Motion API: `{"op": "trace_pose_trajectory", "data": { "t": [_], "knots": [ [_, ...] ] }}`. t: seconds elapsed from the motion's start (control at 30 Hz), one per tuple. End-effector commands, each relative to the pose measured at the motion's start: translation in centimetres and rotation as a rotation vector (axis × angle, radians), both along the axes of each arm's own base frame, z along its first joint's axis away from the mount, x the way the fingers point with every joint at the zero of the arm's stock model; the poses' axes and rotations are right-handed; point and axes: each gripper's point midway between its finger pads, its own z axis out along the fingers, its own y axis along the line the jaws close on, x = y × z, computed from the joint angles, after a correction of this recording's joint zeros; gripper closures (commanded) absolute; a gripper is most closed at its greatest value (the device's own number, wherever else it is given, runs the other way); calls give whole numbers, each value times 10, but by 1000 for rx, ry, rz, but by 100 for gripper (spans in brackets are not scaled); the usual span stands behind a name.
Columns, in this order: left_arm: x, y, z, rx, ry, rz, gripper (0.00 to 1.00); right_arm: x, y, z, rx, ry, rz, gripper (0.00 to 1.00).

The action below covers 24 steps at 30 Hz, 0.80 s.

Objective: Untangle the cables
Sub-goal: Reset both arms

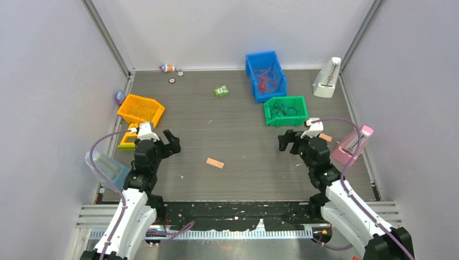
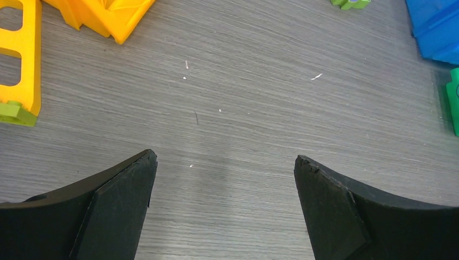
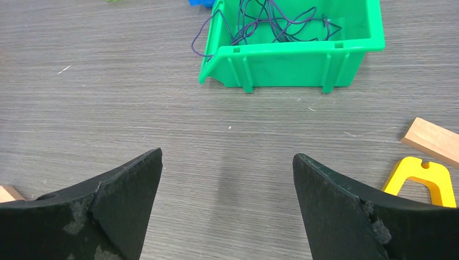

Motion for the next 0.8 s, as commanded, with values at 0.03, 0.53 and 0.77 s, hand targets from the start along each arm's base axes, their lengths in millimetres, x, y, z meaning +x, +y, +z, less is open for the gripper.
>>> {"op": "trace_pose_trajectory", "data": {
  "t": [0.03,0.53,0.77],
  "knots": [
    [3,2,9,8,-127,6,0,1,-7,21,55,-192,-41,5],
    [-7,17,-18,-86,-189,136,0,-10,-12,-5,109,-213,-67,5],
    [-4,14,-20,-78,-164,118,0,-9,-10,-6,109,-202,-61,5]
  ]
}}
